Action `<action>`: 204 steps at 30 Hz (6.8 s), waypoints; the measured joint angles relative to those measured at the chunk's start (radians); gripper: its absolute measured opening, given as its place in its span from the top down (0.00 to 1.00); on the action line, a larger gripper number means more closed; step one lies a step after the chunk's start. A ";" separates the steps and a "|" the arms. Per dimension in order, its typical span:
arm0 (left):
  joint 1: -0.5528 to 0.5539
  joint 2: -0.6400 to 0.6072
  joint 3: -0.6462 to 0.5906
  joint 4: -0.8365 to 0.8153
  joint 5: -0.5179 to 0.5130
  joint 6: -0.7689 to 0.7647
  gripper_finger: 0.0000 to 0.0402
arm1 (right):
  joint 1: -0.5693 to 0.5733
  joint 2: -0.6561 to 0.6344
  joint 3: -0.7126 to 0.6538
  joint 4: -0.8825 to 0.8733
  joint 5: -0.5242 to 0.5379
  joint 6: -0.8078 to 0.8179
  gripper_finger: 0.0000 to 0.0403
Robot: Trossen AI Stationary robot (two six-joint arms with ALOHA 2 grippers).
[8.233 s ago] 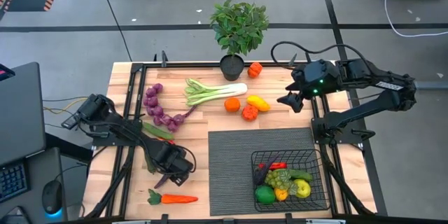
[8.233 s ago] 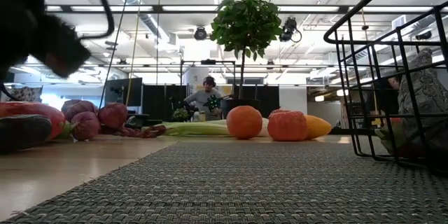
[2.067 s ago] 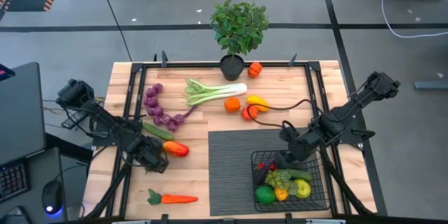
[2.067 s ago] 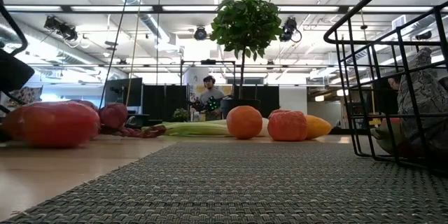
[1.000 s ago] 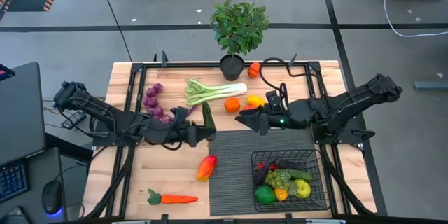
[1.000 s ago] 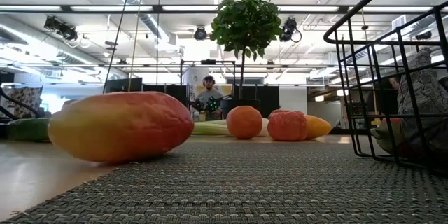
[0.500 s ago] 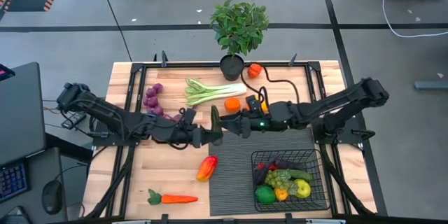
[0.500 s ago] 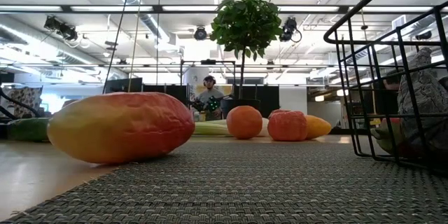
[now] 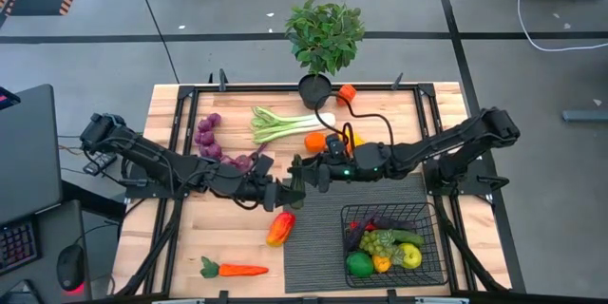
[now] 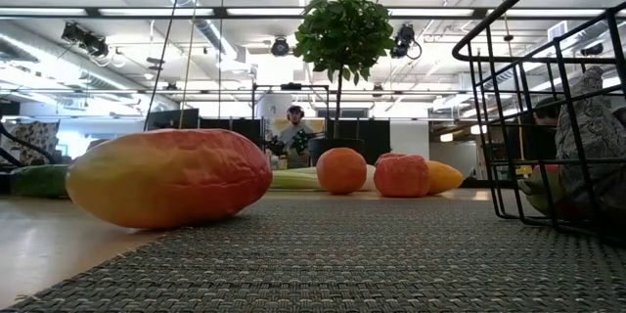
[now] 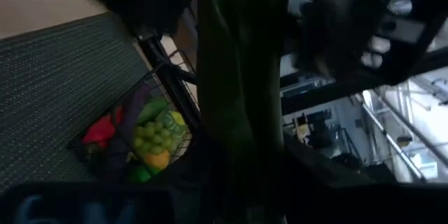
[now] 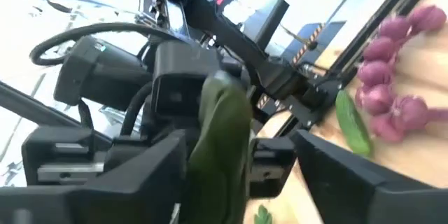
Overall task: Build produce basket
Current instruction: Put the green chili pepper into the black wire basket, then put the orange mango into the black wire basket, then put the orange into the black wire basket
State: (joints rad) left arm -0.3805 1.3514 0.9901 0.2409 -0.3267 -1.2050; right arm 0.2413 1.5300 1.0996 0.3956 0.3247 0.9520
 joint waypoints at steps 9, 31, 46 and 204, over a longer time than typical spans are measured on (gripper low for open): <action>0.007 0.000 0.000 -0.100 0.028 0.083 0.63 | -0.031 -0.012 0.000 -0.003 -0.104 -0.009 0.88; 0.099 -0.044 0.001 -0.387 0.434 0.313 0.33 | 0.067 -0.049 0.001 -0.422 -0.778 0.236 0.87; 0.097 -0.042 0.000 -0.709 0.256 0.160 0.38 | 0.244 -0.106 0.000 -1.262 -0.698 0.271 0.87; 0.540 0.618 0.806 -1.137 0.214 1.106 0.24 | 0.538 -0.516 0.000 -1.576 0.180 0.709 0.28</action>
State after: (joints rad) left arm 0.1599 1.9696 1.7966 -0.8961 -0.1125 -0.0987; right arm 0.7796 1.0137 1.0996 -1.1809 0.5052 1.6608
